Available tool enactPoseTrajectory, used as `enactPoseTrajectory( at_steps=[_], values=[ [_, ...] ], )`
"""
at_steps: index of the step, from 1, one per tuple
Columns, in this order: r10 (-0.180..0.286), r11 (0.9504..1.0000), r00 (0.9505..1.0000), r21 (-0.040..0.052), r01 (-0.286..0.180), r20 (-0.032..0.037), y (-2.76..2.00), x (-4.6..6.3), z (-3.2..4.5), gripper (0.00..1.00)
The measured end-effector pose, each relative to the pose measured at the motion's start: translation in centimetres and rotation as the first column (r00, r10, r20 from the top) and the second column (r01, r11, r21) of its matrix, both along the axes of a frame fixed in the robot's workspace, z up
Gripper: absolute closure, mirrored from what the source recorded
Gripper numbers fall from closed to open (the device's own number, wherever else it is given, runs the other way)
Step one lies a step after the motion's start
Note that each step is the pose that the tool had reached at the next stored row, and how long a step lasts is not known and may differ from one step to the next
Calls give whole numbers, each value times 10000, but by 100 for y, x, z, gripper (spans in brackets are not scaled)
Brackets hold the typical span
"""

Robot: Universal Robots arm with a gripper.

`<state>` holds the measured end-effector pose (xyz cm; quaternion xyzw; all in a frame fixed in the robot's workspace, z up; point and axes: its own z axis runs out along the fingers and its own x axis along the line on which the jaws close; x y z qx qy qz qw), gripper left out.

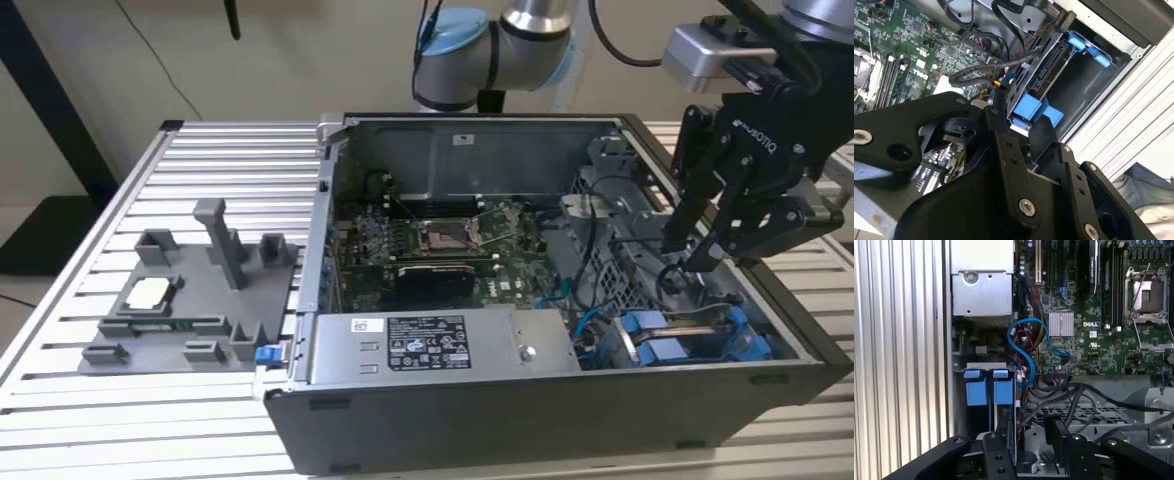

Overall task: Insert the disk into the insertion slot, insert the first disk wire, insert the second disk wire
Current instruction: 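Insert the first disk wire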

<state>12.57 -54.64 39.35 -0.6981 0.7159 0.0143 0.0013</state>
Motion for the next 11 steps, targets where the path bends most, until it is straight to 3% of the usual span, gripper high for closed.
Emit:
enactPoseTrajectory(
  at_steps=[9,11],
  values=[
    [0,10000,10000,75,0,14,25,0,-76,53],
    [-1,10000,10000,71,1,-33,29,-1,-41,53]
  ],
)
